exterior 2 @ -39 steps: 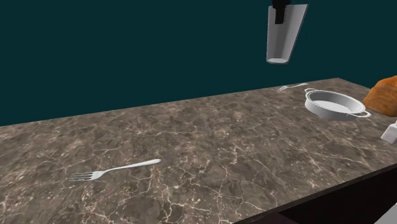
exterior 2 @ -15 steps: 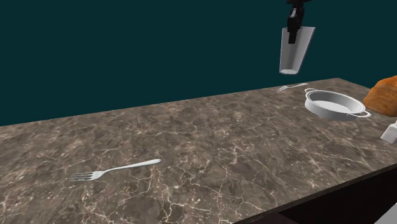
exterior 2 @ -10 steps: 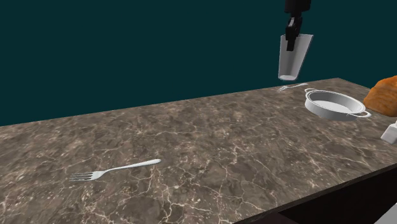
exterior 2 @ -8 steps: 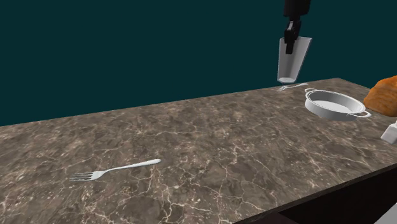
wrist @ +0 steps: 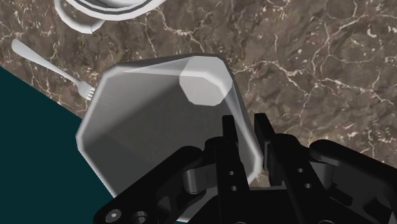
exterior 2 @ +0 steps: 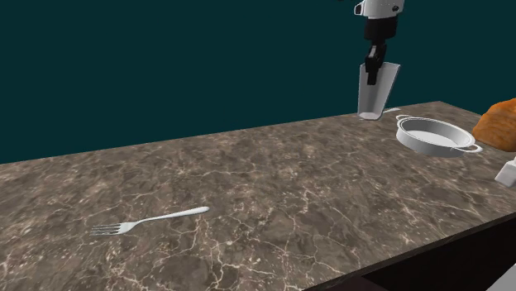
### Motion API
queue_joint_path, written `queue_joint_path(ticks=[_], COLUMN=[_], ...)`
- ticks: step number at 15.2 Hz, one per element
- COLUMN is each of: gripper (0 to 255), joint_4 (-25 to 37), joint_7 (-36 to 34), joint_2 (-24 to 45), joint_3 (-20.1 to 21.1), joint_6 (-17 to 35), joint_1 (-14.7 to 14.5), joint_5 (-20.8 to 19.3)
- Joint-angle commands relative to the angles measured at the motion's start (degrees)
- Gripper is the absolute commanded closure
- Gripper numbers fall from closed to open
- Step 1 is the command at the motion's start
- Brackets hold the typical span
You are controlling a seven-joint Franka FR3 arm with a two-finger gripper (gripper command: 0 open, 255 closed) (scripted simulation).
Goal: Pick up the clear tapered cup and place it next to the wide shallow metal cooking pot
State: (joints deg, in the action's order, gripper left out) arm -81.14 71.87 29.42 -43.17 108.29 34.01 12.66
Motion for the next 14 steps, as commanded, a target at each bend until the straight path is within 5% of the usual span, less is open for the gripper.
queue_joint_path(ticks=[1,14], gripper=[255,255], joint_4=[-1.22,-7.94], joint_7=[0.12,0.64], joint_2=[0.27,2.64], joint_3=[0.13,1.40], joint_6=[1.47,10.00], joint_1=[-0.04,-0.24], joint_5=[0.22,2.00])
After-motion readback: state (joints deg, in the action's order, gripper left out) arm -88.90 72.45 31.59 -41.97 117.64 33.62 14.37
